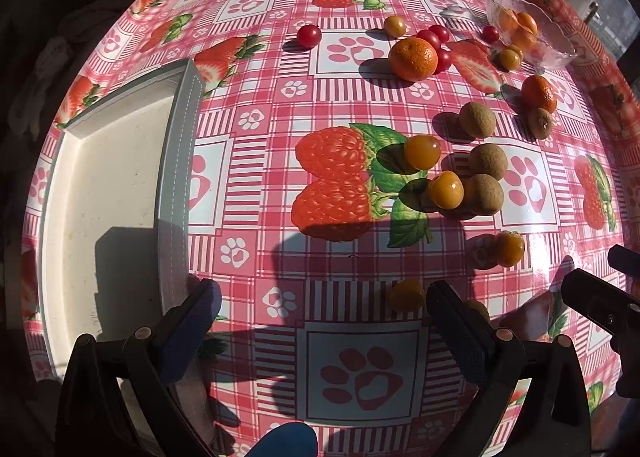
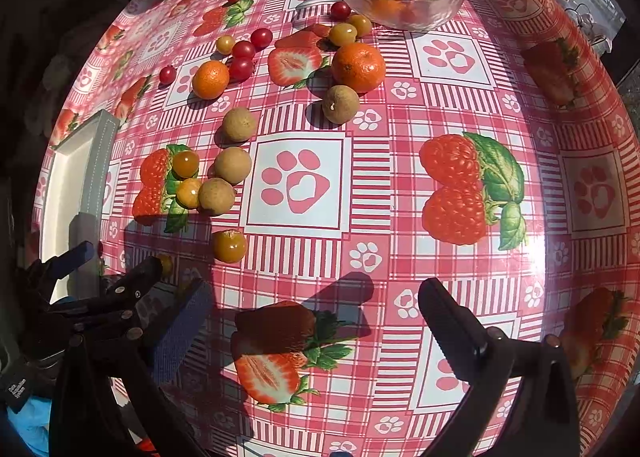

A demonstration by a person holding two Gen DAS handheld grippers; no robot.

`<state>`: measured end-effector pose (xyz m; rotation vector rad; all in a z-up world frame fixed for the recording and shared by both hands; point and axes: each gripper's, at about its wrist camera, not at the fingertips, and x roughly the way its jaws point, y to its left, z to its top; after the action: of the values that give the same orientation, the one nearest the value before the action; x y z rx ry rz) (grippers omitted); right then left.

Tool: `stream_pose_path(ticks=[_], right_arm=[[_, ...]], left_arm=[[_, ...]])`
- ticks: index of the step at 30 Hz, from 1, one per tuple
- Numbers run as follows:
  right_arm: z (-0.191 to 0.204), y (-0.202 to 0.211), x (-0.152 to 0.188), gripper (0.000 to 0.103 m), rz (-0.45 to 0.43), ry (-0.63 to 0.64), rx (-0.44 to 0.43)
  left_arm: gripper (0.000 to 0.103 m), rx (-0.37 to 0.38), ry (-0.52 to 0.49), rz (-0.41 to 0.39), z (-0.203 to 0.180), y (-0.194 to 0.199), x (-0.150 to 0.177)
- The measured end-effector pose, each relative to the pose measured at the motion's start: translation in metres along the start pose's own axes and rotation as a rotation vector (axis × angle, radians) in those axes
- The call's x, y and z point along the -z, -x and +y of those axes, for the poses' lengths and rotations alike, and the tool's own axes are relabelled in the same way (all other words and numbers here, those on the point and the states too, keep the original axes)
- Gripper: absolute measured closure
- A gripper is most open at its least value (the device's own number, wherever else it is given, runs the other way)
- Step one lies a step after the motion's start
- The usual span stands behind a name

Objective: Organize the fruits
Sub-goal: 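Move both tools over the scattered fruit beside the white tray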

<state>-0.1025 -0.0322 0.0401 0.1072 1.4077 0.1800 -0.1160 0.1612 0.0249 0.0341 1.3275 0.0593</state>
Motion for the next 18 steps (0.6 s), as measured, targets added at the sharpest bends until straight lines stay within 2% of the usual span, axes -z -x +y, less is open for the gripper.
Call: stream_pose_path(ticks=[18], right_arm=[[0.004, -0.003, 0.0, 0.0, 0.004, 0.008, -0.004]], left_arm=[[0.0, -0.001, -0.007, 0.012, 0.002, -0.013, 0.008]])
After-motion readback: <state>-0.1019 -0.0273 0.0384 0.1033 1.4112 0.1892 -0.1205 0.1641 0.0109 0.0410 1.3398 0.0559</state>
